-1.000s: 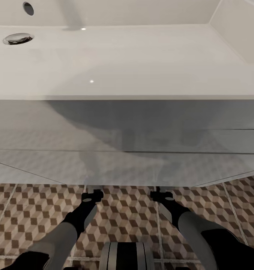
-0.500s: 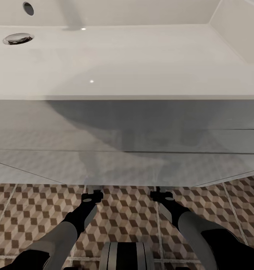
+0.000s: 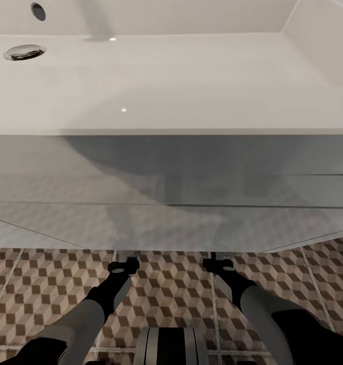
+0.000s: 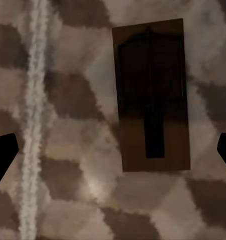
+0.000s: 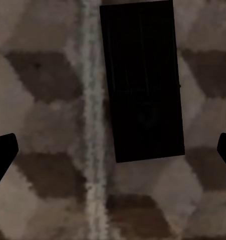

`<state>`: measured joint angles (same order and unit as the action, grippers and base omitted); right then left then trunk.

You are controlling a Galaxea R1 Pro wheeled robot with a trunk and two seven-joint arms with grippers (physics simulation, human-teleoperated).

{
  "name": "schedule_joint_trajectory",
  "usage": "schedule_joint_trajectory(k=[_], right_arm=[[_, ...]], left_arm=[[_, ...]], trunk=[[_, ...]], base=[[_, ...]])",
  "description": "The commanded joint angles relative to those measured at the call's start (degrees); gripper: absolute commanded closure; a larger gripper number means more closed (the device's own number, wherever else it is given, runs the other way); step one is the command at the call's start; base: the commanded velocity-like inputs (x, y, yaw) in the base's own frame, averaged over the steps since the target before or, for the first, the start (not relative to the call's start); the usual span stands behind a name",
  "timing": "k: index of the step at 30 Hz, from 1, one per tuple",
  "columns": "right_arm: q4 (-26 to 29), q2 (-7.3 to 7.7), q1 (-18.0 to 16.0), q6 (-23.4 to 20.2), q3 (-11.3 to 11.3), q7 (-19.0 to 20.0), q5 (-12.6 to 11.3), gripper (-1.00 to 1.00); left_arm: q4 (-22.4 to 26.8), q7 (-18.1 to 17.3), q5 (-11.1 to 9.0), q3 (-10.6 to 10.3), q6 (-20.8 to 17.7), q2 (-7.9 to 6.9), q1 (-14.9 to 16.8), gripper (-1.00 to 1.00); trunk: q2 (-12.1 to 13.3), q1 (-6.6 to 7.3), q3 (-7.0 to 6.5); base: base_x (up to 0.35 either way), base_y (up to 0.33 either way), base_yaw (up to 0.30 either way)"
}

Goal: Take the four mousetraps from the cabinet in the bathroom and place them on the bathroom floor. Make sure all four end up on the same floor surface, and ensure that at least two of them are either under or directly next to the same bathroom sink.

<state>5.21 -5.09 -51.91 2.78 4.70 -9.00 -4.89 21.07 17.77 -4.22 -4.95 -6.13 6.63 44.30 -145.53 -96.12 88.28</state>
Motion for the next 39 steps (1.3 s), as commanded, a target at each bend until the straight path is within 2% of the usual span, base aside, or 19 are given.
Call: schedule_joint_trajectory(k=[1,29,39], right_arm=[[-0.07,-0.01,-0.03,0.20,0.48,-0.22,-0.53,-1.00],[-0.07,-0.01,-0.03,0.27,0.48,-0.22,-0.47,-1.00],[-0.03,0.07,-0.03,0.29,0.56,-0.22,-0.47,-1.00]], left_arm=[[0.11,0.42,-0.44,-0.49,-0.31,-0.04,0.00,-1.00],[2.17,0.34,-0.44,-0.48,2.27,-0.20,0.00,-1.00],[2.22,0.28,-0.44,-0.60,5.95,-0.22,0.00,-1.00]], trunk=[[-0.01,0.01,0.03],[-0.01,0.01,0.03],[-0.01,0.01,0.03]], base=[[0.000,0.000,0.000],[0.000,0.000,0.000],[-0.044,0.000,0.000]])
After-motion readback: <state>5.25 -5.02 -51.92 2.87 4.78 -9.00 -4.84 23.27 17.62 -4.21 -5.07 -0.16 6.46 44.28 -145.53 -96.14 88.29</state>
